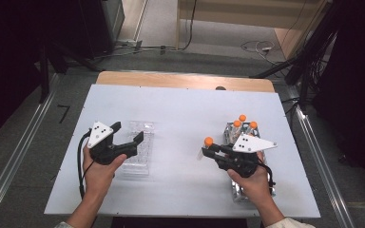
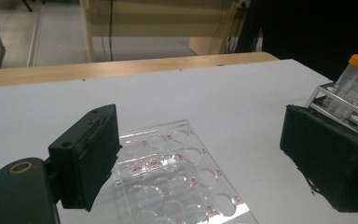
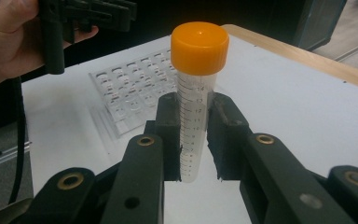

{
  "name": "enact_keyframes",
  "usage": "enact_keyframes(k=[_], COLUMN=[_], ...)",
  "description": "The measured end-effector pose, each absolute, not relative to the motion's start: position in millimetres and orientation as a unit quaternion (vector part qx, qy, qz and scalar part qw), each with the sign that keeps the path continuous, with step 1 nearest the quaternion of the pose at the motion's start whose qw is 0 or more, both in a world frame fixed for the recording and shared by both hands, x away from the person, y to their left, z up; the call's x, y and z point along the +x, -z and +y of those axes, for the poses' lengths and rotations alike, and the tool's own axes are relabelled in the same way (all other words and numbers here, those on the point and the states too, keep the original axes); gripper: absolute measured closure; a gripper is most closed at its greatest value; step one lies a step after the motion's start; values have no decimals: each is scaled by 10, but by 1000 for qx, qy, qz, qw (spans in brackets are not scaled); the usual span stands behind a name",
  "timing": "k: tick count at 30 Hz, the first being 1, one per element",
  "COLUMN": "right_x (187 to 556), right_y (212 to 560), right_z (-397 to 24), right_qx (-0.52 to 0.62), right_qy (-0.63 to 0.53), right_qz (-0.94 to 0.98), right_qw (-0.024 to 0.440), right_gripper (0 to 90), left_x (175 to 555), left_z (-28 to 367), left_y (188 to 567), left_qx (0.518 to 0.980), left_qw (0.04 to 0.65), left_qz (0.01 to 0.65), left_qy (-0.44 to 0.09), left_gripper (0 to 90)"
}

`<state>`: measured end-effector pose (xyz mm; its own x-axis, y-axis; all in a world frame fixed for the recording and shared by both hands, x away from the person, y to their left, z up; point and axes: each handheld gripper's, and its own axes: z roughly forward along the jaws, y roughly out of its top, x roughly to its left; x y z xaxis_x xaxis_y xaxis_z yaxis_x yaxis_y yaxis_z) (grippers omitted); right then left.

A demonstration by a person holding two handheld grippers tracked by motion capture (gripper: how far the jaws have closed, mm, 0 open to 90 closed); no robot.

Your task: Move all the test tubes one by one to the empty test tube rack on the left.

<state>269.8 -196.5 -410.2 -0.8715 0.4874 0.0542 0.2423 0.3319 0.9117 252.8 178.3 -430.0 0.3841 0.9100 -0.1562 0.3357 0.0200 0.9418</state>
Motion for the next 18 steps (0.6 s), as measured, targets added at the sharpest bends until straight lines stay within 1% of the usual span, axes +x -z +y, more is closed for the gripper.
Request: enact_keyframes(k=[18], right_x=[2760], right_y=[4209], right_z=[-1629], right_qx=[220], right_qy=[-507], right_qz=[828], right_qw=[95], right_gripper=[732], left_x=[2584], left_z=[1469], left_y=[4285], left_qx=[677], left_qw=[526], left_qz=[445], left_qy=[-259], left_gripper=[123])
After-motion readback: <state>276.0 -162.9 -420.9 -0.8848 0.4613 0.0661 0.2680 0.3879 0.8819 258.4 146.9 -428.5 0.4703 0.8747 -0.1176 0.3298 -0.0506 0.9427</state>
